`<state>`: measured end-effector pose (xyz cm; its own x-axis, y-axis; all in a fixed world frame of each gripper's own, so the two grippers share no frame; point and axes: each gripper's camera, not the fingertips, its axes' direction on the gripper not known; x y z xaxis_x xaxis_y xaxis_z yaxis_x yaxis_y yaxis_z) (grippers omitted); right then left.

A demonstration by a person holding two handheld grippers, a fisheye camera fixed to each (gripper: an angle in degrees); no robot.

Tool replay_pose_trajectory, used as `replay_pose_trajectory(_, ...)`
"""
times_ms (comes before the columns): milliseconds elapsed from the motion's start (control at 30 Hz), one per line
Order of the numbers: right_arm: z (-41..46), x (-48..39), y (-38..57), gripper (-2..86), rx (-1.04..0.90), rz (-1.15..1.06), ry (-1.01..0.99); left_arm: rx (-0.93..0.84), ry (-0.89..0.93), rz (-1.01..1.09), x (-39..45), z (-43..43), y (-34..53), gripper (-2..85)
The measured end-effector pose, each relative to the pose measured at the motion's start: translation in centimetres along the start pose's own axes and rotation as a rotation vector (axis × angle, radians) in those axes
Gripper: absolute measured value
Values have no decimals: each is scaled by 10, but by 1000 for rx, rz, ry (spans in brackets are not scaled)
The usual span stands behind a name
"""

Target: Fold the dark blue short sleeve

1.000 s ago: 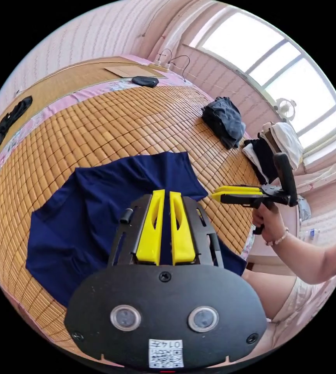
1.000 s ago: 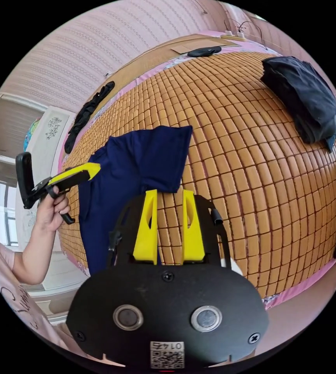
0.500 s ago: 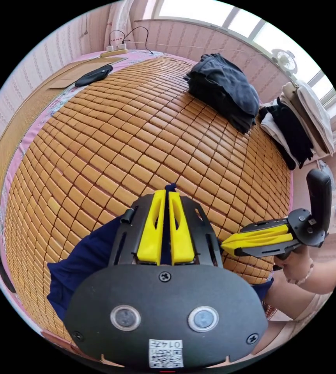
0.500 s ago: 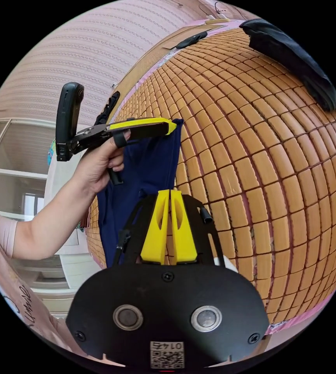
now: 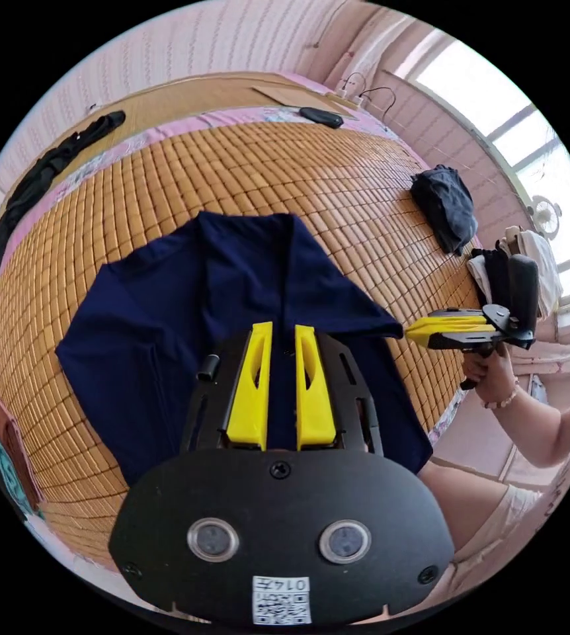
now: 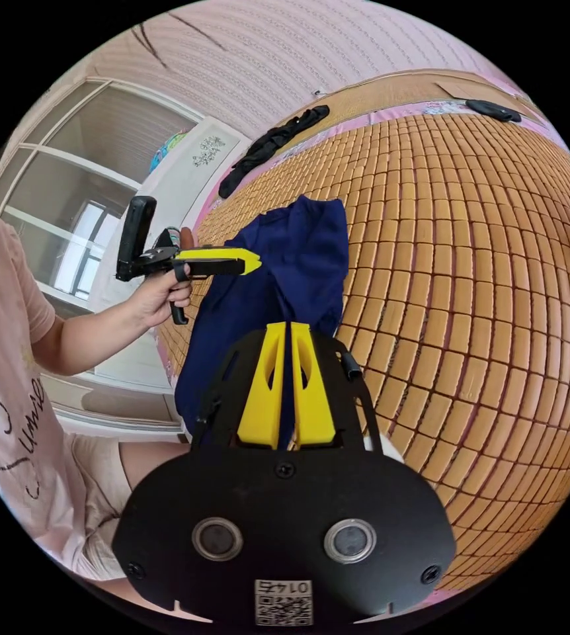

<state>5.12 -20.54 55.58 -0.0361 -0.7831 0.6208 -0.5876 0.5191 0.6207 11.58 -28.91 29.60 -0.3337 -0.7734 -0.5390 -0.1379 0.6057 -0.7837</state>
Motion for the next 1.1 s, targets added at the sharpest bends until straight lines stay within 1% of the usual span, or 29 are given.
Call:
replay_pose_trajectory(67, 1, -3, 2, 7, -23, 4, 27, -26, 8, -75, -20, 2, 23, 61)
replay_pose_trajectory(133, 1, -4, 0, 8, -26, 12, 38, 7, 39, -103, -29, -2, 32, 60)
replay_pose_trajectory(300, 10, -15, -8, 10, -34, 28, 114, 42, 97, -82, -26, 9, 26, 73)
replay_pose_trajectory(400, 18, -20, -10, 10, -36, 38, 128, -26, 51, -29, -15, 35, 17, 58)
replay_pose_trajectory(433, 21, -21, -11, 10, -38, 45, 120, -83, 42, -8, -14, 45, 16, 29)
replay_pose_trajectory(500, 24, -24, -11, 9, -46, 48, 125, -33, 22, 34, -13, 37, 21, 7)
replay_pose_trajectory(633, 24, -38, -11, 7, -33, 15, 160, 49, 52, 8, -26, -4, 46, -7)
replay_pose_trajectory(667, 25, -41, -9, 6, -16, 18, 162, 75, 33, 2, -30, -15, 55, -7)
replay_pose_trajectory(733, 31, -44, -7, 5, -22, 21, 145, 73, 3, -3, -36, -19, 64, -7)
replay_pose_trajectory(767, 40, -43, -6, 4, -59, 25, 151, 35, -20, -8, -41, -10, 69, -6)
replay_pose_trajectory(833, 57, -37, -2, 3, -126, 50, 211, -39, -46, -47, -52, 7, 76, -2)
replay_pose_trajectory(867, 66, -32, 2, 2, -172, 75, 241, -33, -19, -73, -58, 11, 82, 2)
replay_pose_trajectory(933, 63, -29, 3, 3, -151, 92, 195, -15, 17, -119, -66, 5, 90, 22)
replay_pose_trajectory(1000, 56, -31, 0, 7, -139, 90, 193, -7, 31, -178, -77, -7, 99, 53)
replay_pose_trajectory(1100, 37, -33, -18, 23, -49, 35, 196, 95, 25, -250, -105, -49, 122, 60)
